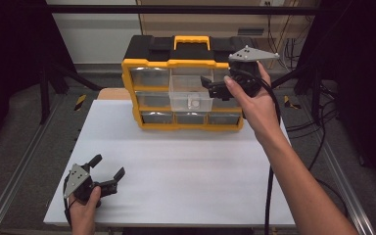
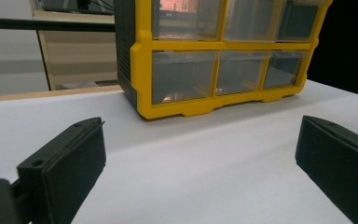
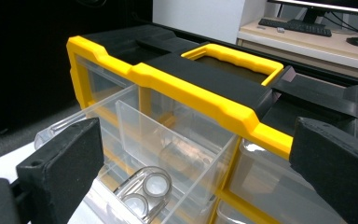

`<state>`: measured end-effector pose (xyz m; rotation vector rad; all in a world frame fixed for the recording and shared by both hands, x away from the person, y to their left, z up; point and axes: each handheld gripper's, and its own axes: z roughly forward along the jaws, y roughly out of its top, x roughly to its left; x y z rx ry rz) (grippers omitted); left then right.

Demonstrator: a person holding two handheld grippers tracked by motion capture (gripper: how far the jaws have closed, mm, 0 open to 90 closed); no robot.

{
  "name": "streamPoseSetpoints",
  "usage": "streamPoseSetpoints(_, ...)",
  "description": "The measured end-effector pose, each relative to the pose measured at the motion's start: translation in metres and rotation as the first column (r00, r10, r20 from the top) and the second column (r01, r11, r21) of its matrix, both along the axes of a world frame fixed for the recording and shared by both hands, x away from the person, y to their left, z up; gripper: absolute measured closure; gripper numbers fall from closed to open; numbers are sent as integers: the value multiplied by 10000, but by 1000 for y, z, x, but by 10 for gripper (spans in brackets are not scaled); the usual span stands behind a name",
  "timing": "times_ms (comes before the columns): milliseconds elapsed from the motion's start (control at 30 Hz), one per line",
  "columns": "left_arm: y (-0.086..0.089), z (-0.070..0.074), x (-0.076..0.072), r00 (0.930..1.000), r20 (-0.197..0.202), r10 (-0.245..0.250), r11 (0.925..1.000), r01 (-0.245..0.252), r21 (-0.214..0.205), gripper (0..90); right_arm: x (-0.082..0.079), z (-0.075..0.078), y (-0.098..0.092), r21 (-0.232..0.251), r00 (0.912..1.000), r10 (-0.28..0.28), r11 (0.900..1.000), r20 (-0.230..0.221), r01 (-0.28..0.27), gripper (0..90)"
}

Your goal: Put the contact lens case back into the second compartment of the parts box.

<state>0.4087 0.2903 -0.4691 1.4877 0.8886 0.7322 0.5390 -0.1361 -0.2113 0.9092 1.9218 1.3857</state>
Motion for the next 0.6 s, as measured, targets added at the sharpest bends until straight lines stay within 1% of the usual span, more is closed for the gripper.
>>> streamPoseSetpoints(67,0,0,0,10000,-7,10,10000,-10,-4,14,0,0,-2,59,10000,31,10000,46,-31,31)
streamPoseSetpoints(300,1,0,-1,10000,1,24,10000,-24,-51,14,-1,-1,-8,336,10000,44,9994,0,-44,30)
streamPoseSetpoints(600,2,0,-1,10000,-22,55,9999,-56,-90,14,-2,-4,-19,525,10000,6,9986,-14,-6,27)
